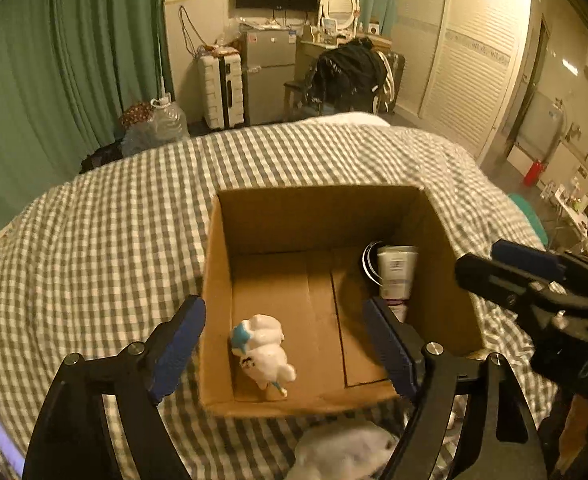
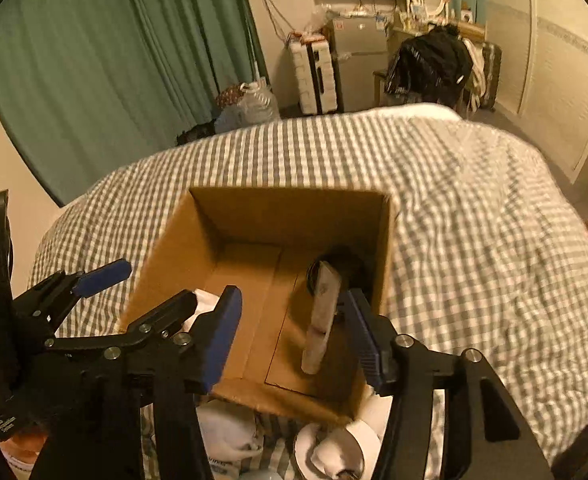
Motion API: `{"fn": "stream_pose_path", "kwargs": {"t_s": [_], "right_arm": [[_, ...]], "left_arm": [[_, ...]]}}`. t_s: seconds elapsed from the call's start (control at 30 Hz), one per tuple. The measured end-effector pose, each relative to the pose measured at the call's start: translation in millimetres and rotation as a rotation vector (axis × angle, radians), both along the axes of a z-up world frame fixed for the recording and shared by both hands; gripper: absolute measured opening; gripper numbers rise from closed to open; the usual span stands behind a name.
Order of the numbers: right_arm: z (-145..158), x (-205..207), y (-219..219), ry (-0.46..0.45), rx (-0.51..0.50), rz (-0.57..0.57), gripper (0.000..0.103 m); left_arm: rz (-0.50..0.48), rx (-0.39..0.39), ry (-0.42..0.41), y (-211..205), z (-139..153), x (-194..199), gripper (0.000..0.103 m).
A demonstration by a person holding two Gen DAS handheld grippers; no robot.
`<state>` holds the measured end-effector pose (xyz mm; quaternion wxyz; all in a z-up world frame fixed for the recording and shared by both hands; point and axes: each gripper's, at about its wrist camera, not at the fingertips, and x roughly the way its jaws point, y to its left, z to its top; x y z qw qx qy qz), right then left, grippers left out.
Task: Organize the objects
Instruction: 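Lower the figurine and tube into the box and open both grippers, then lift both grippers out of the box back over the remaining items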
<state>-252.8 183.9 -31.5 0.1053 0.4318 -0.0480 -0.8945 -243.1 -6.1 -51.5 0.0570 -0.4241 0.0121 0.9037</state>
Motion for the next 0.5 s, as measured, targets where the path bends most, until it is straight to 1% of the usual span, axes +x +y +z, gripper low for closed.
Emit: {"fn": "stream_pose_path", "kwargs": {"t_s": [0.07,0.1,0.13,0.27,0.33,0.4,0.47,0.5], "right_arm": [[17,10,2,0.024,0.0,-0.009,0.057],[24,16,3,0.037,0.001,-0.012,0.057],[32,22,4,0.051,0.004,-0.015,0.059],[63,52,5,0.105,0.011,-0.022,0.066],[79,69,5,0.136,0.018,-0.025,0.069],[90,83,7,0.161,0.023,-0.03,0.072],[102,100,9,0.188,0.026,-0.035,0.076],[107,108,9,0.2,0.027,-0.035,0.077]], "left_arm": [[0.008,-0.012,0.025,-2,16,12,0.089],[0.016,-0.016,0.039,-2,23,17,0.093],[0.019,-0.016,0.05,-5,30,22,0.094],[0.035,-0.009,0.088,-8,58,44,0.095],[0.044,-0.013,0.103,-9,68,56,0.097],[0.067,-0.02,0.126,-10,79,69,0.098],[0.083,-0.02,0.141,-10,88,82,0.098],[0.084,-0.017,0.146,-11,92,89,0.099]]}}
